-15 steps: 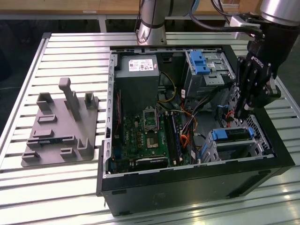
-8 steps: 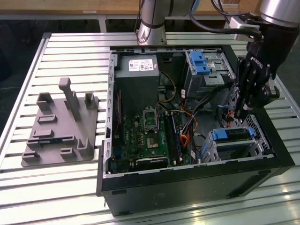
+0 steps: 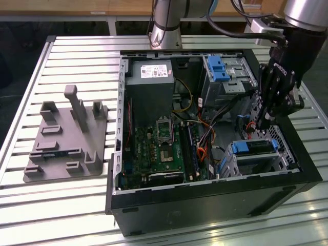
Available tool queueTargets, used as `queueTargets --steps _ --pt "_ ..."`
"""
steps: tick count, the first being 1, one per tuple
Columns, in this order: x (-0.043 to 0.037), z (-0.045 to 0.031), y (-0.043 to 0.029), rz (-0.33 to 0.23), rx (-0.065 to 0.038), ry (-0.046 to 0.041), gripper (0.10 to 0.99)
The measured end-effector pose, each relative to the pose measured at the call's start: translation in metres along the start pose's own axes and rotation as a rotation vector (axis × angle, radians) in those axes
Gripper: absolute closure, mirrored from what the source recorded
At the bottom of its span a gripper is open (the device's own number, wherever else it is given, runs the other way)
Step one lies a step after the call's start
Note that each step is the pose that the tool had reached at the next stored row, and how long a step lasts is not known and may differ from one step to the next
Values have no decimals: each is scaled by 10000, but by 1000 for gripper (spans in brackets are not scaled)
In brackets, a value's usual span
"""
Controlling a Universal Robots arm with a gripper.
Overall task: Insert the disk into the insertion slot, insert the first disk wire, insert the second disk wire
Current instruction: 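Insert the first disk wire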
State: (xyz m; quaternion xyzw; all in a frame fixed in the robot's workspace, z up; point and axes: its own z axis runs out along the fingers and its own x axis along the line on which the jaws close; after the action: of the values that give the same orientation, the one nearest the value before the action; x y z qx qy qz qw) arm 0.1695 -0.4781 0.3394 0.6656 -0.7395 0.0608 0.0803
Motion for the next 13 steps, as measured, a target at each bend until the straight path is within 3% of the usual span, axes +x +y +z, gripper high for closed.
queueTargets --steps 8,13 --pt "5 3 -7 3 -31 3 922" --pt "-6 -1 -96 -96 -511 72 922"
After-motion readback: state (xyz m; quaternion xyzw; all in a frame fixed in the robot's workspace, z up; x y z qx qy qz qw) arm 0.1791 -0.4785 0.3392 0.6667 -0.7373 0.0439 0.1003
